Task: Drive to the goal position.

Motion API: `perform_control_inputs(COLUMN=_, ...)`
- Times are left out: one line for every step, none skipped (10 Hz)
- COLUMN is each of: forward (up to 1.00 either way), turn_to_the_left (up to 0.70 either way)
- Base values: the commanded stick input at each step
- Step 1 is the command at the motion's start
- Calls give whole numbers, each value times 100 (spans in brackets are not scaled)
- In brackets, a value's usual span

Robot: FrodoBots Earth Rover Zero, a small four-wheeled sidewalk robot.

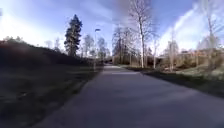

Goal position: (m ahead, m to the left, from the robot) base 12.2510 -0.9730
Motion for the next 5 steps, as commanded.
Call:
perform_control_inputs(forward=100, turn_to_the_left=0)
perform_control_inputs(forward=100, turn_to_the_left=0)
perform_control_inputs(forward=100, turn_to_the_left=0)
perform_control_inputs(forward=100, turn_to_the_left=0)
perform_control_inputs(forward=100, turn_to_the_left=0)
